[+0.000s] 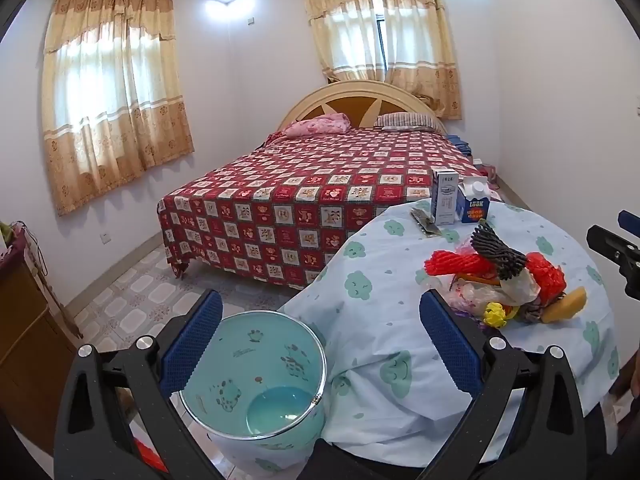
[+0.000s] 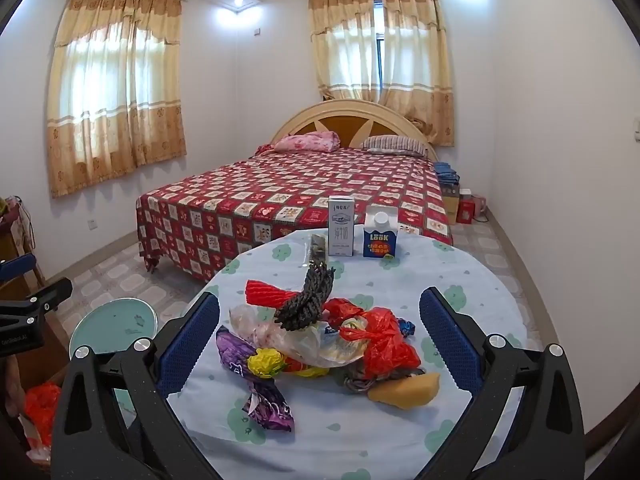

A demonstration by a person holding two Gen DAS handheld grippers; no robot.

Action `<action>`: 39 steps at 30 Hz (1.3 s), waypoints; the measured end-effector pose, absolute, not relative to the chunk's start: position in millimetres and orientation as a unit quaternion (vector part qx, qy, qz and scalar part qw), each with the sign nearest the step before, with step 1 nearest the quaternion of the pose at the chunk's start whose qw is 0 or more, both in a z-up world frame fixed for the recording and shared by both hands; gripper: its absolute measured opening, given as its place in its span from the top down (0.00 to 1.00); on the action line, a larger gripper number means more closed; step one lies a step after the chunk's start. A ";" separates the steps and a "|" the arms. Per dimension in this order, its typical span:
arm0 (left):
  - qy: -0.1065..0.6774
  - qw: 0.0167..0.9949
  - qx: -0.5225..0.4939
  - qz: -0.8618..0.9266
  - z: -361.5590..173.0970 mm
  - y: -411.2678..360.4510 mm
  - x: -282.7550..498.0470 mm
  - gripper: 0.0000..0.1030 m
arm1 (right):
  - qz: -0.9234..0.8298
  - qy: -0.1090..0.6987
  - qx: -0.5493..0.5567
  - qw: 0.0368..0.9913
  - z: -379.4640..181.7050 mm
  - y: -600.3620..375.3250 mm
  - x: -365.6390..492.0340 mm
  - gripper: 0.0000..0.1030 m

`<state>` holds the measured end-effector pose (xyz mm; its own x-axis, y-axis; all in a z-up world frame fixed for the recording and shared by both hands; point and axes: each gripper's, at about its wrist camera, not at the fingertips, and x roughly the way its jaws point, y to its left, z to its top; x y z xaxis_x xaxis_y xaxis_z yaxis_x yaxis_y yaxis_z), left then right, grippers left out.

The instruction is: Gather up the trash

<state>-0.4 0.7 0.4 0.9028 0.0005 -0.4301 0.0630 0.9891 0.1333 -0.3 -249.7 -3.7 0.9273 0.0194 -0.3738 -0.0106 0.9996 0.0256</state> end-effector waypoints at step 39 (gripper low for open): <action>0.225 0.972 0.070 -0.010 4.7 18.2 2.3 0.06 | 0.011 0.196 0.014 0.980 -13.6 -251.7 1.6 0.05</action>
